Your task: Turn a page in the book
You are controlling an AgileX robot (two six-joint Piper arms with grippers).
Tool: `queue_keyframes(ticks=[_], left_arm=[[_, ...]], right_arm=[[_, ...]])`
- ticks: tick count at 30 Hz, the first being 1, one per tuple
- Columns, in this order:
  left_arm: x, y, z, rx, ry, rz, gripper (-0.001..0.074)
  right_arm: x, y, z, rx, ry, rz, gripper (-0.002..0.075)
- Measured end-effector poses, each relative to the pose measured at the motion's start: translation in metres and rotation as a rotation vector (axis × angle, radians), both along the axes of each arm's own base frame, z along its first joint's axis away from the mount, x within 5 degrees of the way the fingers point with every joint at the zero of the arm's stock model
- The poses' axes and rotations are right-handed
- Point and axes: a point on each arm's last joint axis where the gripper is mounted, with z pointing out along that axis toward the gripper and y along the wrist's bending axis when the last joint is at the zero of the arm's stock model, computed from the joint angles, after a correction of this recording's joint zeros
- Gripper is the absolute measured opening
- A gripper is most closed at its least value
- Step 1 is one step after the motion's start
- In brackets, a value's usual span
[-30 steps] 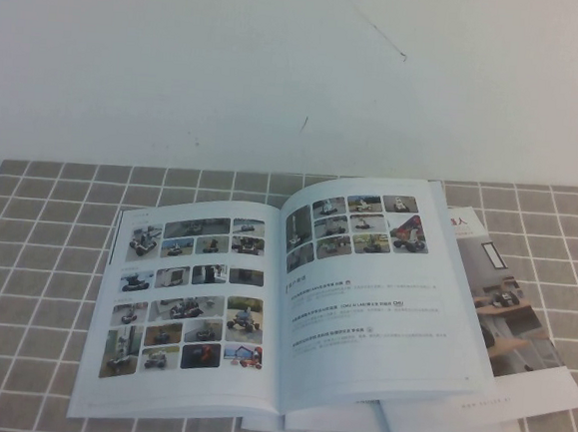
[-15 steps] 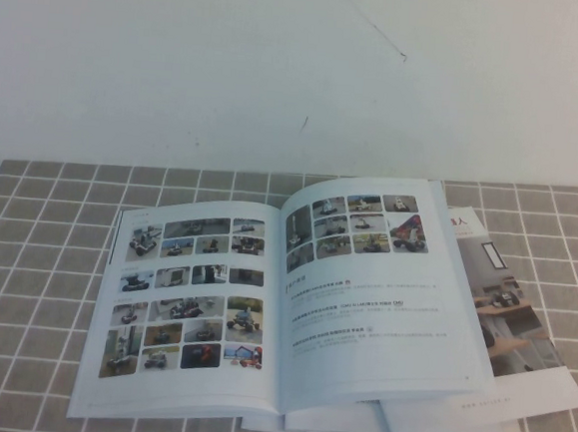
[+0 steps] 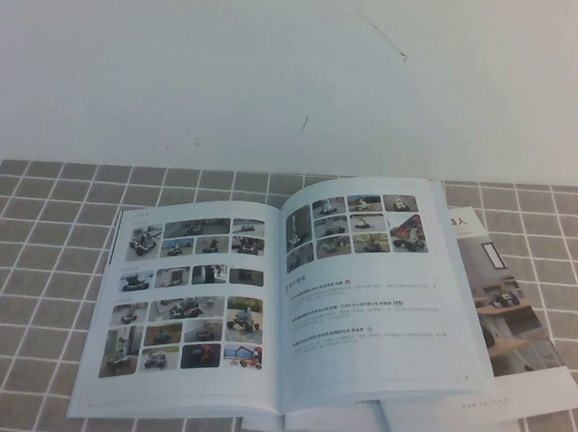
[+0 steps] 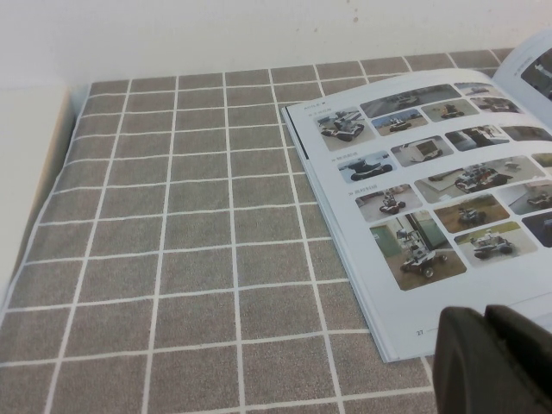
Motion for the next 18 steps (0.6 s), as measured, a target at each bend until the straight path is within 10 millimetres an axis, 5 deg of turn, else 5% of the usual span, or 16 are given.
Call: queue_keyframes(ticks=[18], left_arm=[[0.0,0.0,0.0,0.0,0.0,0.0,-0.0001]], right_arm=[[0.0015,-0.0005,0.0032,0.036,-0.029,-0.036,-0.0001]])
